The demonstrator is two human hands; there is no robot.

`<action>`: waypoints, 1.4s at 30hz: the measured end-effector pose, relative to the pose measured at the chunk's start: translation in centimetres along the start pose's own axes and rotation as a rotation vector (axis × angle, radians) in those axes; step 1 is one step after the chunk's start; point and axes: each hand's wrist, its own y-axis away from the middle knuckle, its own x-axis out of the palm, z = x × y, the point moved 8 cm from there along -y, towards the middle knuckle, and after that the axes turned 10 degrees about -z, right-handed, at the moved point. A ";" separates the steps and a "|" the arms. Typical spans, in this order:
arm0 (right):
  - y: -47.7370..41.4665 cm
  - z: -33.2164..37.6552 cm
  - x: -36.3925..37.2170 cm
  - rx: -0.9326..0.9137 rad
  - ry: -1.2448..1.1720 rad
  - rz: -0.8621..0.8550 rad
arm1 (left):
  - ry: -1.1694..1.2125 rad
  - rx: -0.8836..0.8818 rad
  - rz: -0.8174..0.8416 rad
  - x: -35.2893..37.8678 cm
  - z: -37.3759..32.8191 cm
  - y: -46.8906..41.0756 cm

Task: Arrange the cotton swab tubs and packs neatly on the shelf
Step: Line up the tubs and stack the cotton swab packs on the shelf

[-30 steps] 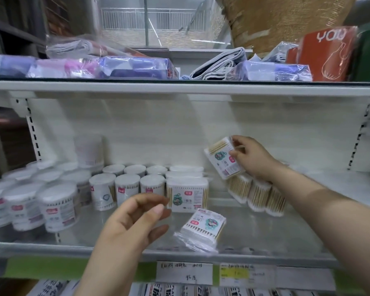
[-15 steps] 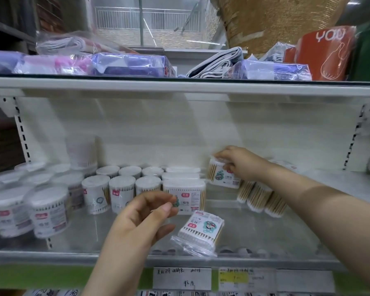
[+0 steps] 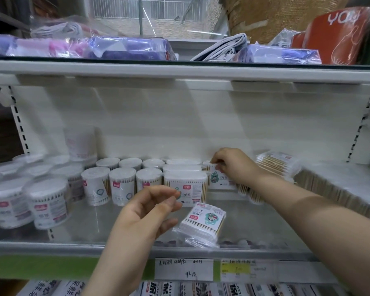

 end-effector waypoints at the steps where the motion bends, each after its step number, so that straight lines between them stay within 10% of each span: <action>1: 0.2 0.1 0.0 0.009 0.003 -0.003 | -0.002 -0.002 0.004 0.2 0.0 0.0; 9: 1.4 1.3 -3.5 0.137 -0.104 -0.048 | -0.069 -0.021 0.119 2.6 -0.9 -0.4; 15: 7.4 -7.5 -15.2 0.546 -0.368 -0.469 | -0.050 -0.035 0.119 2.8 -0.4 -0.7; 18: 9.5 -10.3 -12.9 0.717 -0.238 -0.243 | -0.073 -0.044 0.133 3.5 0.2 -0.5; 30: 10.1 -10.8 -7.5 0.675 -0.098 -0.064 | -0.048 -0.042 0.167 4.8 0.6 -0.2; 42: 10.6 -7.9 -12.6 0.662 -0.422 -0.498 | 0.013 -0.042 0.185 5.0 -0.8 -0.3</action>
